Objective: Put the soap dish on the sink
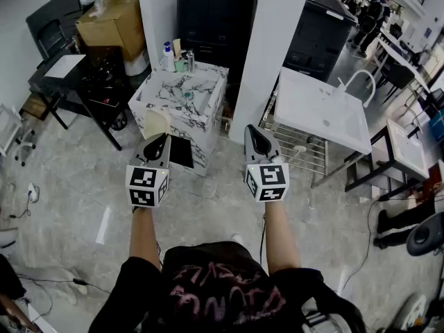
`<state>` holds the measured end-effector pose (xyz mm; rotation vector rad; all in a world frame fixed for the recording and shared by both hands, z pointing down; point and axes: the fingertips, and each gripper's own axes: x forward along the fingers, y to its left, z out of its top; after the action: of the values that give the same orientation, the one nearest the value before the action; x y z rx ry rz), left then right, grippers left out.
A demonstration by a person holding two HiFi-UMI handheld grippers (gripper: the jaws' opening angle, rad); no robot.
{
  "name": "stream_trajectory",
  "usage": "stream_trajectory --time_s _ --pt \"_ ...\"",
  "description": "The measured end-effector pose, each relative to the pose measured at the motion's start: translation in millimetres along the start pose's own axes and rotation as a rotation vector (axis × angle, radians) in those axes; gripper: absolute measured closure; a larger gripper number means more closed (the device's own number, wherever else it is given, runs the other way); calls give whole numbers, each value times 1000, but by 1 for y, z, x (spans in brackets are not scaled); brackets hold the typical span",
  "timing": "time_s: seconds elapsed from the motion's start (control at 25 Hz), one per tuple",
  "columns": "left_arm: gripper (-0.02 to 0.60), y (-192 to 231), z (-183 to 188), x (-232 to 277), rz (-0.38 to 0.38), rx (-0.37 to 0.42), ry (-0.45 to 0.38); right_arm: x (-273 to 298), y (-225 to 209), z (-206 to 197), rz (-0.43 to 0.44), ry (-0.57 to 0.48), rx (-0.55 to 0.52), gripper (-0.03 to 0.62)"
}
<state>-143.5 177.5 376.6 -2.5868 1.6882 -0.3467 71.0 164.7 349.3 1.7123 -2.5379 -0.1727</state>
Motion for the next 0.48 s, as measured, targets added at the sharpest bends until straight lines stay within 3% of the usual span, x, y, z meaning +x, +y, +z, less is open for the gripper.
stream_trajectory --time_s 0.48 --pt "563 -4 -3 -9 -13 1 4 -9 13 -3 32 7 -22 589"
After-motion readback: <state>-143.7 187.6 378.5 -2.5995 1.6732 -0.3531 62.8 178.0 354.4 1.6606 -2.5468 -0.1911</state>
